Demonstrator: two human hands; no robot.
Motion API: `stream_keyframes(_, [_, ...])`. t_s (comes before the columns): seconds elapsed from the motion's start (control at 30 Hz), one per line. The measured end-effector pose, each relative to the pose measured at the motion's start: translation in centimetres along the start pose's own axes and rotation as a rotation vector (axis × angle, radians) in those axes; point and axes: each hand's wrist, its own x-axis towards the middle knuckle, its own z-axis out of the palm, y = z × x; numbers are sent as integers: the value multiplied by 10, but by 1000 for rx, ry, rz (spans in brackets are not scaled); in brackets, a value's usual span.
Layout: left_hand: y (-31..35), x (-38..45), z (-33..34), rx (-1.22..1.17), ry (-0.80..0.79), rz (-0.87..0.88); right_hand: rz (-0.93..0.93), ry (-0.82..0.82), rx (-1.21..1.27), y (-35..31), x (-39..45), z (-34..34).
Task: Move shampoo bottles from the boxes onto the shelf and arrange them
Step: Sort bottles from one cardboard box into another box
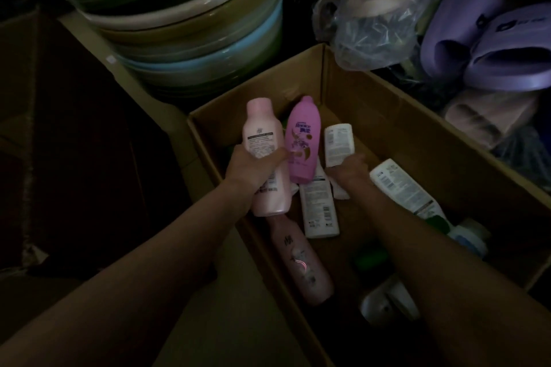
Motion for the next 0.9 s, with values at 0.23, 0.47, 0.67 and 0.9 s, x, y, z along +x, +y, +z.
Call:
stream_keyframes(0.23, [-4, 4, 6, -117, 27, -66, 199, -367, 749, -2, -34, -4])
stream_keyframes(0.47, [3, -1, 7, -116, -4, -12, 58, -316, 381, 17, -60, 28])
stream_keyframes(0.67, [10, -10, 1, -39, -45, 108, 23, -256, 240, 2, -75, 28])
stream_keyframes(0.9, [19, -31, -22, 19, -19, 196, -26, -245, 391, 18, -87, 7])
